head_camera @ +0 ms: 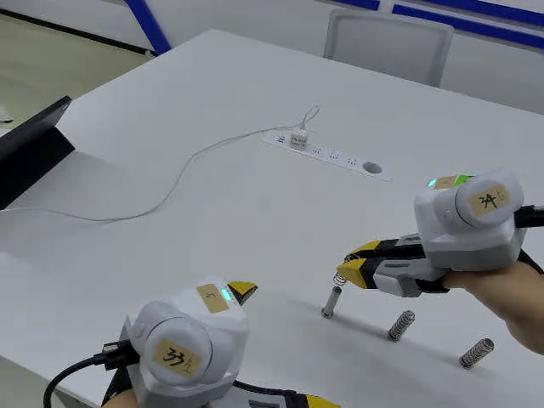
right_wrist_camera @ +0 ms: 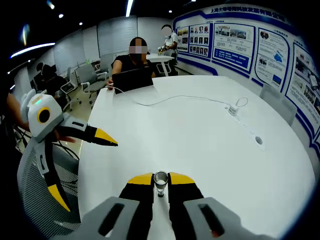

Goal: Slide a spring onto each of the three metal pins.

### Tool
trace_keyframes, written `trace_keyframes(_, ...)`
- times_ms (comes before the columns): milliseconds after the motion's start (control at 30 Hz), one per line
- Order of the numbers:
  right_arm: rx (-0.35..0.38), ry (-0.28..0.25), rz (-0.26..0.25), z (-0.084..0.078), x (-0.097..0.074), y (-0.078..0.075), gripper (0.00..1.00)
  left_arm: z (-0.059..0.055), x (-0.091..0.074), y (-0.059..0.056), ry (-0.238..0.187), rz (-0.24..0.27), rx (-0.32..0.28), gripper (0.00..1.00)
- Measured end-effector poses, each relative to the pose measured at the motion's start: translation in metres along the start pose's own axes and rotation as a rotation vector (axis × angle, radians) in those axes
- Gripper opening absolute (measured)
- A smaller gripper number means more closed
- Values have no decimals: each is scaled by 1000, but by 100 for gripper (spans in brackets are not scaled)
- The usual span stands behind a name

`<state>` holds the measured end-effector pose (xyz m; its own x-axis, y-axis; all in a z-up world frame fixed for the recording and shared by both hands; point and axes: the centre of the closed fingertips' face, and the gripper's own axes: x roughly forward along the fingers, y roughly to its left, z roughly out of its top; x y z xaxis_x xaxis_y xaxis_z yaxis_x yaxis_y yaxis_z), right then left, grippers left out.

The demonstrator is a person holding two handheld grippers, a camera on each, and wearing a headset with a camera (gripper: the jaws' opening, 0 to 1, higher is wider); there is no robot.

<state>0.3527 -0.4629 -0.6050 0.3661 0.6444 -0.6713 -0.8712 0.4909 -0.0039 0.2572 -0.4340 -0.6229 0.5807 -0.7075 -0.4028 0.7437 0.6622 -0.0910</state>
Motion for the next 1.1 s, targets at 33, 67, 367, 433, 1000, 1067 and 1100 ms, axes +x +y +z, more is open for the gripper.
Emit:
trace_keyframes(33,1,7,5,-1,2,0,11,1,0,0,-3,0,-6,100)
trace_keyframes(67,3,11,8,-2,2,1,11,1,0,0,-3,-2,-10,100)
trace_keyframes(367,-1,72,14,-11,9,0,11,-5,1,-2,18,-12,-19,100)
trace_keyframes(433,0,80,16,-13,10,0,11,-6,2,-2,26,-15,-23,100)
trace_keyframes(1000,-32,143,14,-32,27,2,11,-9,2,-1,39,-12,-40,100)
trace_keyframes(1067,-33,149,13,-34,28,2,11,-10,2,-1,42,-12,-38,100)
trace_keyframes(1100,-32,150,13,-35,28,2,11,-9,2,-1,41,-13,-38,100)
